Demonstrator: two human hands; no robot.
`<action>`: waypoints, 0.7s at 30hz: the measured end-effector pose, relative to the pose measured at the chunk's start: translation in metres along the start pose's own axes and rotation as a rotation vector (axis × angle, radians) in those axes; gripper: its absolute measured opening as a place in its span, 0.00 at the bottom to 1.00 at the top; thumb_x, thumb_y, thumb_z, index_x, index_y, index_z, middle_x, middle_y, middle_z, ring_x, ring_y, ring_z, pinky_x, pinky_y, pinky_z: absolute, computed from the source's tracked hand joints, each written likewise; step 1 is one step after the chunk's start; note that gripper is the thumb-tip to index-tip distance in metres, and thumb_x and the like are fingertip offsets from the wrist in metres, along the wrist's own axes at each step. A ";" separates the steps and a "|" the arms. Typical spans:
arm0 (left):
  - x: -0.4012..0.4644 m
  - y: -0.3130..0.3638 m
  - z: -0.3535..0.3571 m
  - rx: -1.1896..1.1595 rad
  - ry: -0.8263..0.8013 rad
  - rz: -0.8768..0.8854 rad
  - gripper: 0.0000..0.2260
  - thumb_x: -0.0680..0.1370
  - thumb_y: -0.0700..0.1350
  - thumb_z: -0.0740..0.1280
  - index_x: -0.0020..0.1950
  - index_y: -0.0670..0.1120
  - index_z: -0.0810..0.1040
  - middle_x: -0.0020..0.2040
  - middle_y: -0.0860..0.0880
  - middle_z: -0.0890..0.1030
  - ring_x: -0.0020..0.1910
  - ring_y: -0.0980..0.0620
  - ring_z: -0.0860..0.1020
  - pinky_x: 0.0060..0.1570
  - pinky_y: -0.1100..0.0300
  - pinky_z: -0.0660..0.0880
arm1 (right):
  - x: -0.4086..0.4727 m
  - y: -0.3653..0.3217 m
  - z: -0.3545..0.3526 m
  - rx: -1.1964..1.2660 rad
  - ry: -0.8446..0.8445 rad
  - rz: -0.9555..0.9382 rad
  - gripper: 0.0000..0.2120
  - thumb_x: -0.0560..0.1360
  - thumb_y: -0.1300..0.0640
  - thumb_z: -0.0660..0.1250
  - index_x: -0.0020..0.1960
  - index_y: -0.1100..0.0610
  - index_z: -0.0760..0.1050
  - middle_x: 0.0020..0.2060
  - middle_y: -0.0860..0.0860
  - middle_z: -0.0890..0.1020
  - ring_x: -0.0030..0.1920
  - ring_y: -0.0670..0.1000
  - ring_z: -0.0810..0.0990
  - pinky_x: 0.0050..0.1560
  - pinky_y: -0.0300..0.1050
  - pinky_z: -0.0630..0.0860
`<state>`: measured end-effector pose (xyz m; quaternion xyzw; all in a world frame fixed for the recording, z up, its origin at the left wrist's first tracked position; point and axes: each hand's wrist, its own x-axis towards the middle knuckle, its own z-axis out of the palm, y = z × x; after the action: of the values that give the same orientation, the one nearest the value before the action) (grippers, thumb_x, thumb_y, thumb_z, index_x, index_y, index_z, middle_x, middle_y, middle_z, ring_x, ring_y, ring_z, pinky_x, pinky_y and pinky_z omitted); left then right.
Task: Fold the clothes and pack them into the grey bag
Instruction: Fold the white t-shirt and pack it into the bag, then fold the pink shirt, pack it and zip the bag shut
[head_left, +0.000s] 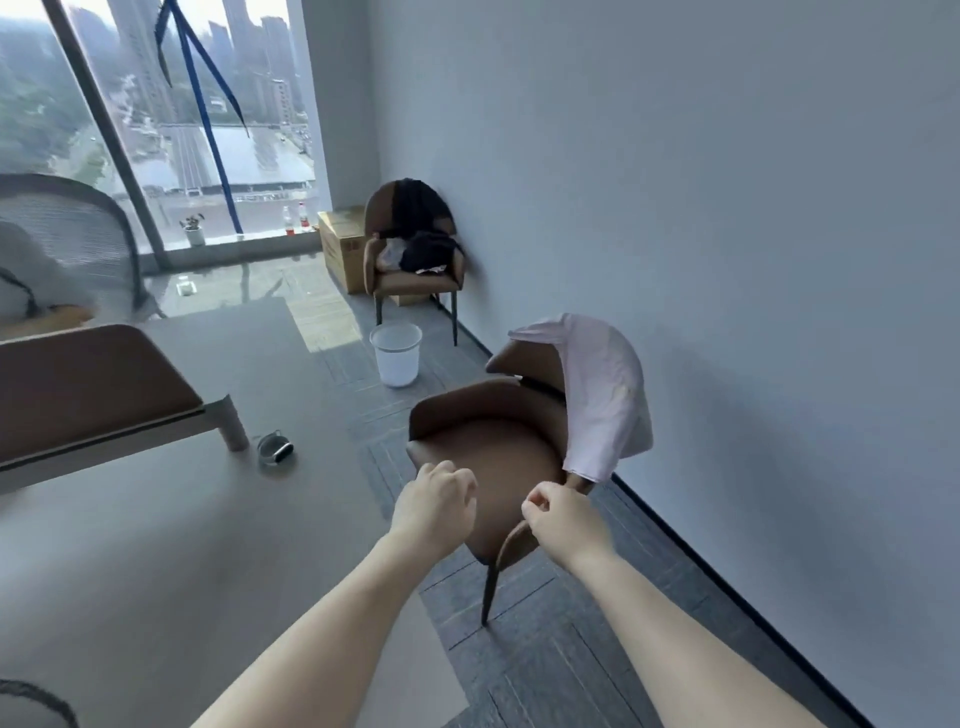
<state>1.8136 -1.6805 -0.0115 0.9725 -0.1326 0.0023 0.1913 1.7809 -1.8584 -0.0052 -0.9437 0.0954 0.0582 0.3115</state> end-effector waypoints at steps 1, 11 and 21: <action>0.018 0.009 0.006 -0.005 -0.010 0.019 0.12 0.79 0.47 0.60 0.59 0.49 0.78 0.56 0.48 0.76 0.59 0.45 0.72 0.54 0.50 0.75 | 0.011 0.009 -0.010 -0.008 0.011 0.020 0.07 0.76 0.50 0.59 0.44 0.48 0.76 0.39 0.47 0.80 0.43 0.53 0.78 0.40 0.46 0.72; 0.179 0.123 0.065 -0.030 -0.119 0.191 0.12 0.78 0.48 0.58 0.55 0.49 0.79 0.51 0.49 0.76 0.55 0.47 0.72 0.48 0.53 0.73 | 0.124 0.123 -0.095 0.058 0.101 0.191 0.10 0.76 0.49 0.58 0.40 0.50 0.74 0.36 0.48 0.81 0.38 0.52 0.79 0.38 0.47 0.76; 0.303 0.200 0.115 -0.074 -0.130 -0.044 0.12 0.77 0.47 0.59 0.55 0.51 0.79 0.51 0.52 0.77 0.54 0.50 0.73 0.51 0.52 0.75 | 0.271 0.210 -0.177 0.064 0.005 0.095 0.11 0.76 0.52 0.58 0.45 0.56 0.77 0.39 0.51 0.82 0.42 0.55 0.81 0.38 0.47 0.75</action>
<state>2.0489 -1.9794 -0.0266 0.9656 -0.1236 -0.0700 0.2180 2.0091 -2.1695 -0.0306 -0.9277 0.1425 0.0673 0.3383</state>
